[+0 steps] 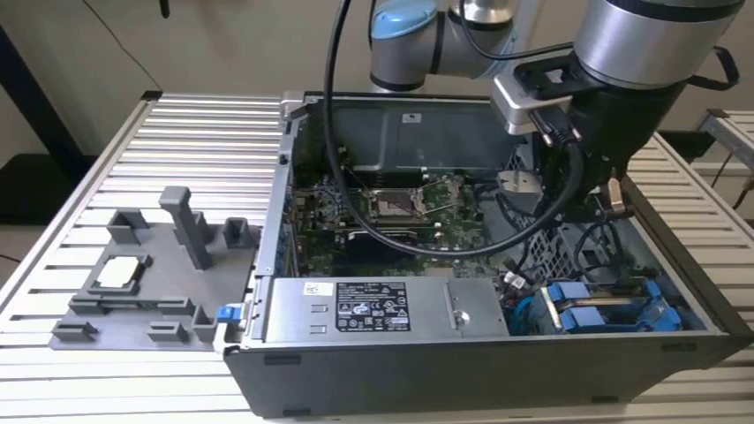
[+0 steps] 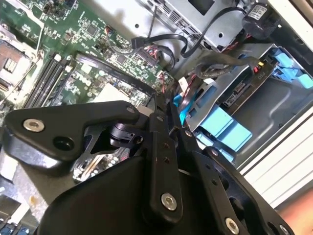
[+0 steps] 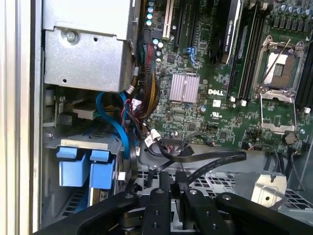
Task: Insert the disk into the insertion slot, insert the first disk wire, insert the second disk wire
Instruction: 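Insert the first disk wire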
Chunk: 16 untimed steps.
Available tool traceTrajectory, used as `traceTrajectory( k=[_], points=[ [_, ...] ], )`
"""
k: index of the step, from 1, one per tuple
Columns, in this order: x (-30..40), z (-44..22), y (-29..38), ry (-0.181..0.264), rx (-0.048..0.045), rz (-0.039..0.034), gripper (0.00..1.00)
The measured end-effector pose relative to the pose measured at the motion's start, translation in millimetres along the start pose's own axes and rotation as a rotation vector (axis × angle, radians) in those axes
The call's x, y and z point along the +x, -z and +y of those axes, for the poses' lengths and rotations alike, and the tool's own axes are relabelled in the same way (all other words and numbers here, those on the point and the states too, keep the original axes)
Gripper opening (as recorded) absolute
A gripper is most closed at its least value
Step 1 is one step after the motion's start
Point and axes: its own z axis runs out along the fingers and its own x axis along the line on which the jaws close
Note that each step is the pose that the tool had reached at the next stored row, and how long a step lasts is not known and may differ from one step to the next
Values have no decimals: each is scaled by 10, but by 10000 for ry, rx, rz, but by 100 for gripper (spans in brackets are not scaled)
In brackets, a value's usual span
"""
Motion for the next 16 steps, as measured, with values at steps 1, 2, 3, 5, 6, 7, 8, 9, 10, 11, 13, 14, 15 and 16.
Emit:
traceTrajectory(
  k=[1, 2, 3, 5, 6, 7, 8, 9, 10, 11, 13, 14, 15, 16],
  points=[
    [1, 0, -1, 3, 0, -2, 17],
    [7, 1, -2, 4, 0, -3, 17],
    [18, -3, -1, 7, -6, -4, 17],
    [48, -14, 1, 1, -31, -5, 16],
    [63, -21, 1, 0, -44, -6, 16],
    [79, -28, 1, -1, -59, -6, 16],
    [99, -41, 1, -4, -81, -9, 16],
    [124, -54, 2, -6, -107, -9, 16],
    [156, -63, 3, -7, -125, -6, 16],
    [188, -70, 5, -8, -140, -4, 16],
    [249, -80, 9, -10, -166, 0, 16],
    [280, -83, 11, -10, -179, 3, 16],
    [312, -85, 14, -10, -190, 8, 16],
    [343, -87, 16, -11, -201, 11, 16]
  ],
)
